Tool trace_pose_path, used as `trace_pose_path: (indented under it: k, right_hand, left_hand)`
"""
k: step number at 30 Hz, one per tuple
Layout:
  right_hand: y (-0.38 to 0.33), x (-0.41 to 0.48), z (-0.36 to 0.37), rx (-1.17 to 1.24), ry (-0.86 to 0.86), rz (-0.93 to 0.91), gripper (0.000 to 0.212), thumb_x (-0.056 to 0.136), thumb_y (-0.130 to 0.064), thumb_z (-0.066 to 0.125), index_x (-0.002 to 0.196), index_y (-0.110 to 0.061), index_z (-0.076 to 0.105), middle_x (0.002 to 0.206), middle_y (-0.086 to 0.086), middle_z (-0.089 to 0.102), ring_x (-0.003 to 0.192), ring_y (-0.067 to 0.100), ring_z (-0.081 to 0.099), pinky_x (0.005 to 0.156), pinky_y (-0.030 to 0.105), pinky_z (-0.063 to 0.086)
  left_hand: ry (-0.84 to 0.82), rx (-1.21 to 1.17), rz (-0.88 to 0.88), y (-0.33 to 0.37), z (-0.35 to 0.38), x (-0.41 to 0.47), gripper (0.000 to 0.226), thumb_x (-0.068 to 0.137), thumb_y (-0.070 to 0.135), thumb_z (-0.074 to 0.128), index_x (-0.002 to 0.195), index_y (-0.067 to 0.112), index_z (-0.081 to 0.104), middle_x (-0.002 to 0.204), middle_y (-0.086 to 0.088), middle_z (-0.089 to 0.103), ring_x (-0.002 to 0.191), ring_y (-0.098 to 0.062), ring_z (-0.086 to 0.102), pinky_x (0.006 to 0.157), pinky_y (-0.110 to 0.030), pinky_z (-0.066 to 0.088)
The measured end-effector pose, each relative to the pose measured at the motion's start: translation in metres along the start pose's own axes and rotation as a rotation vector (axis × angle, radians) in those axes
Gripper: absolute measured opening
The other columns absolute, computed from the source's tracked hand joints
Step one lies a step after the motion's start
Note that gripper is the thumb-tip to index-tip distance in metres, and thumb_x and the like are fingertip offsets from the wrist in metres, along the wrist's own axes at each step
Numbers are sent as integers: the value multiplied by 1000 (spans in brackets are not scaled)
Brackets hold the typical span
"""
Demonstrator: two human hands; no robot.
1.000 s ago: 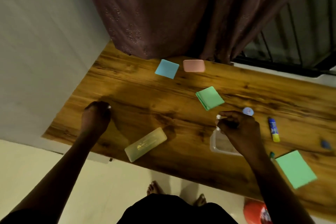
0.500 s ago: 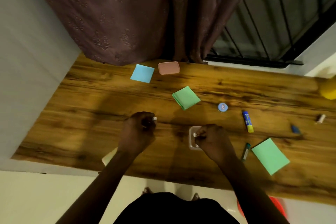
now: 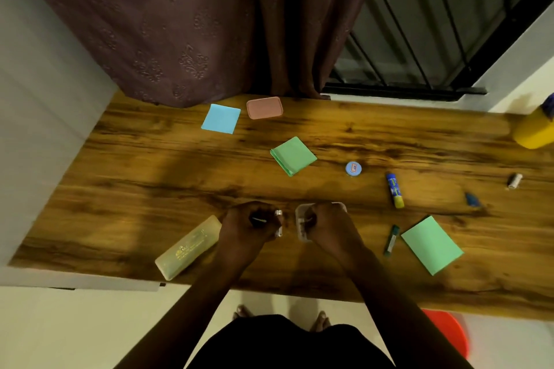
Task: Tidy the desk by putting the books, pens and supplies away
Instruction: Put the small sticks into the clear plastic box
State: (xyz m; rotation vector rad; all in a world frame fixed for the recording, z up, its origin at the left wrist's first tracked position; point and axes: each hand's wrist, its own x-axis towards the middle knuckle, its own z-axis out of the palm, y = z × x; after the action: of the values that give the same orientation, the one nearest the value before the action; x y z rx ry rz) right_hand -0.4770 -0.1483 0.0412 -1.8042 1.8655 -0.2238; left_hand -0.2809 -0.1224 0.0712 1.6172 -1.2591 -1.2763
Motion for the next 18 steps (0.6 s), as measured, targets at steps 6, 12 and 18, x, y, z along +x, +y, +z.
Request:
trace_pose_path:
  k: [6, 12, 18]
  right_hand:
    - [6, -14, -54, 371, -78, -40, 25, 84, -14, 79, 108, -20, 79, 104, -4, 79, 91, 8, 74, 85, 32, 62]
    - [-1, -29, -62, 570, -159, -12, 24, 80, -10, 83, 103, -17, 80, 89, -4, 80, 79, 14, 77, 77, 36, 65]
    - [3, -16, -39, 191, 43, -48, 14, 83, -24, 81, 96, -19, 80, 91, -6, 77, 75, 5, 67, 65, 14, 48]
  left_hand:
    - [-24, -133, 7, 16, 19, 0, 12, 82, 19, 83, 92, 13, 77, 82, -3, 78, 76, -19, 77, 71, -42, 65]
    - [-93, -204, 41, 27, 41, 1, 16, 85, 11, 80, 98, 3, 76, 88, -8, 79, 82, -24, 78, 71, -37, 65]
    - [-43, -121, 45, 17, 29, 12, 7, 90, 17, 75, 96, 14, 76, 88, -1, 79, 80, -19, 77, 75, -41, 65]
